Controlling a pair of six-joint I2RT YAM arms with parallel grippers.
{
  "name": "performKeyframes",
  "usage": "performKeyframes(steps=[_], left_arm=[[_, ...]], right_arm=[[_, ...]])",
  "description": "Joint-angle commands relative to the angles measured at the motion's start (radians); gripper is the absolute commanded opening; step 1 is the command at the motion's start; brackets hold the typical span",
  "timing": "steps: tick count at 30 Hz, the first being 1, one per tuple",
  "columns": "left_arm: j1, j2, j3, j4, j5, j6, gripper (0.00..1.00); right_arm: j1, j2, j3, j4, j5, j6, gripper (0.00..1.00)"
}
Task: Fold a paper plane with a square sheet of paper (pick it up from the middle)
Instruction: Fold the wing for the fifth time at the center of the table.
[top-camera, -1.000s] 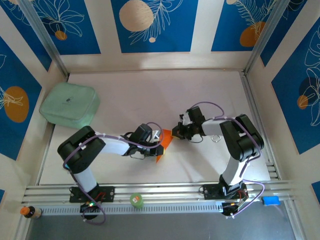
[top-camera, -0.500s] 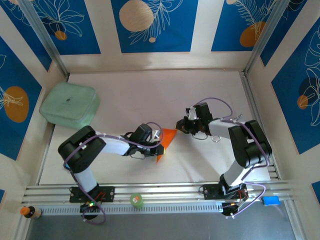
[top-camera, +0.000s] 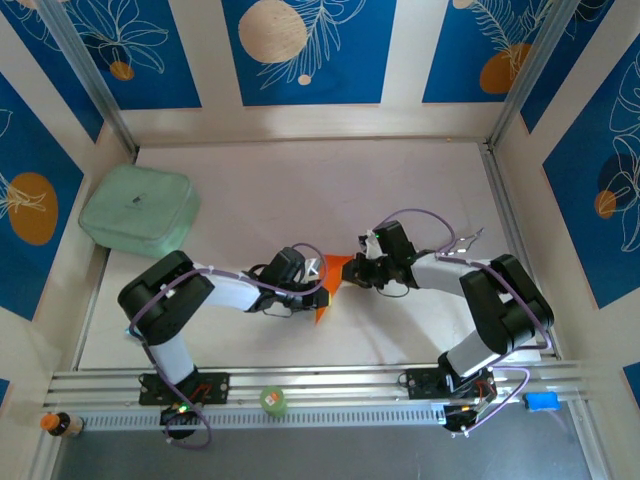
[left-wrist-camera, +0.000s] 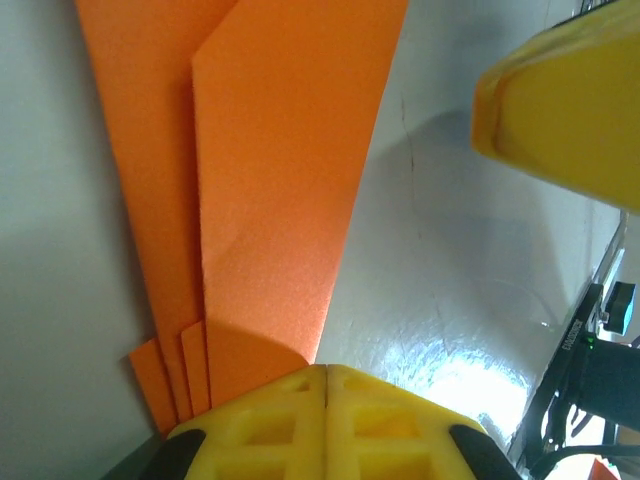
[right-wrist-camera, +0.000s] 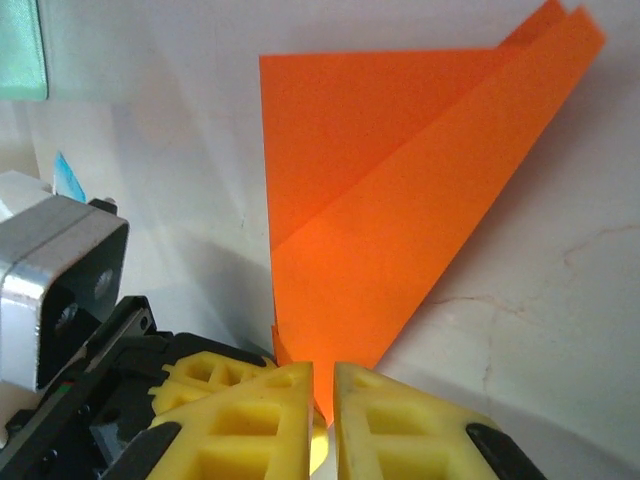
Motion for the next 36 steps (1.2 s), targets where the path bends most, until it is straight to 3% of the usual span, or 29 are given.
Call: performKeyframes(steps=[1, 7, 15, 22, 36], left_arm=[[0.004, -0.034, -0.028, 0.010, -0.040, -0.014, 0.01], [0.005, -0.162, -0.058, -0.029, -0.087, 0.002, 0.16], [0.060, -0.282, -0.110, -0.134, -0.141, 0.044, 0.24], [0.121, -0.222, -0.078, -0.134, -0.029, 0.062, 0.33], [0.136, -0.075, 0.007, -0.119, 0.069, 0.072, 0.34]], right_arm=[[0.008, 0.011, 0.030, -0.040, -0.019, 0.004, 0.13], [0.023, 0.024, 0.033, -0.030, -0.011, 0.019, 0.14], [0.044, 0.041, 0.045, -0.034, -0.017, 0.027, 0.14], [0.059, 0.059, 0.035, -0.029, -0.022, 0.036, 0.14], [0.068, 0.073, 0.008, -0.021, -0.036, 0.040, 0.14]])
